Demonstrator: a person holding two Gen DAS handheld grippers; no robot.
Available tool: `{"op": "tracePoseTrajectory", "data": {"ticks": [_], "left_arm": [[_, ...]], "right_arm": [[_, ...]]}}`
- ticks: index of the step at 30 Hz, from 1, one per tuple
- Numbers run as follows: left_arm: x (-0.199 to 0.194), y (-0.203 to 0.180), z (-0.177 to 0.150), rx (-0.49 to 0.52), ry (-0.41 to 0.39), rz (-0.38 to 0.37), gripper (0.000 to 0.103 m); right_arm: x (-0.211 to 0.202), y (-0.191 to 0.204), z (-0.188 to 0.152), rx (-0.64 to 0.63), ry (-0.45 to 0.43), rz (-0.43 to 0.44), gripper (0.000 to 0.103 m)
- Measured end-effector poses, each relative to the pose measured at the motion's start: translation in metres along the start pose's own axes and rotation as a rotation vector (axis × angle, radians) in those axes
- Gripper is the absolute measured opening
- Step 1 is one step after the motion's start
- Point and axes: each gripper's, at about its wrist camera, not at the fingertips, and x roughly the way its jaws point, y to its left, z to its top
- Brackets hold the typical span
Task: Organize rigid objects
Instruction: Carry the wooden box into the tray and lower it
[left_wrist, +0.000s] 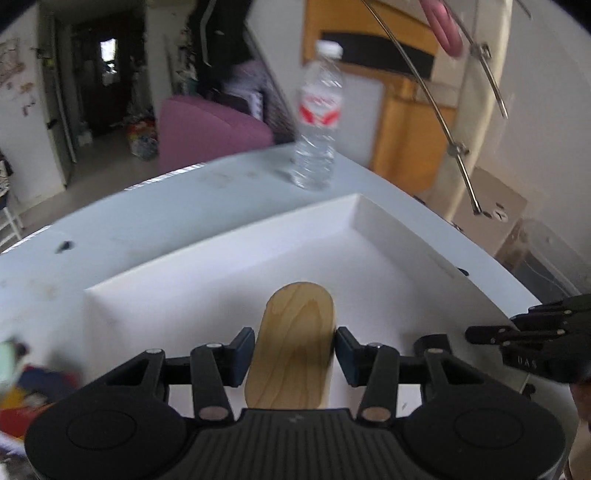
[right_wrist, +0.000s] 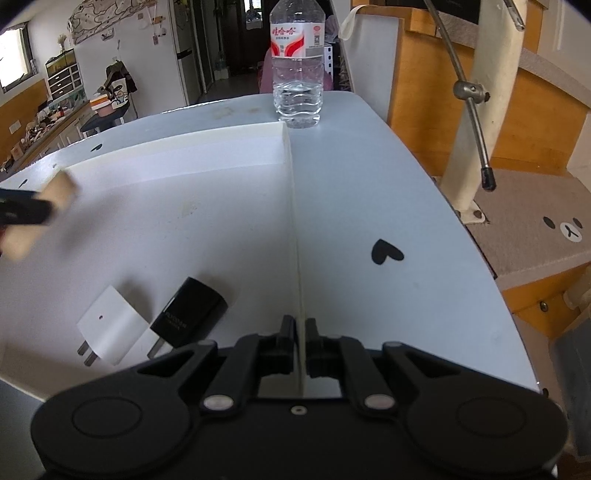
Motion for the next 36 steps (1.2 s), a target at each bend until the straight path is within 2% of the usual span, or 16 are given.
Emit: {"op": "tracePoseTrajectory", "data": {"ticks": [5, 11, 15, 23, 25, 27, 36], "left_arm": [[0.041, -0.026, 0.013, 0.004, 0.036, -0.026, 0.049], [0.066, -0.044, 0.026, -0.002, 0.061, -0.041, 0.049], [0.076, -0.055, 0.029, -0.006, 0.068, -0.047, 0.049], [0.077, -0.064, 0.027, 0.002, 0.034, -0.022, 0.05], [0.077, -0.063, 0.027, -0.01, 0.043, -0.033, 0.054], [0.075, -0.062, 0.026, -0.021, 0.048, -0.041, 0.071], [0.051, -0.059, 0.023, -0.017, 0.021, -0.037, 0.096]], "right_arm": [[0.0, 0.001, 0.001, 0.008, 0.005, -0.01, 0.006], [0.0, 0.0, 0.002, 0.004, 0.01, -0.001, 0.006], [0.001, -0.002, 0.005, 0.03, 0.025, 0.004, 0.006], [0.002, -0.001, 0.005, 0.011, 0.03, 0.003, 0.006], [0.002, -0.002, 0.005, 0.011, 0.029, 0.007, 0.006], [0.002, -0.003, 0.005, 0.015, 0.03, 0.01, 0.006], [0.002, -0.004, 0.005, 0.016, 0.029, 0.016, 0.005]]}}
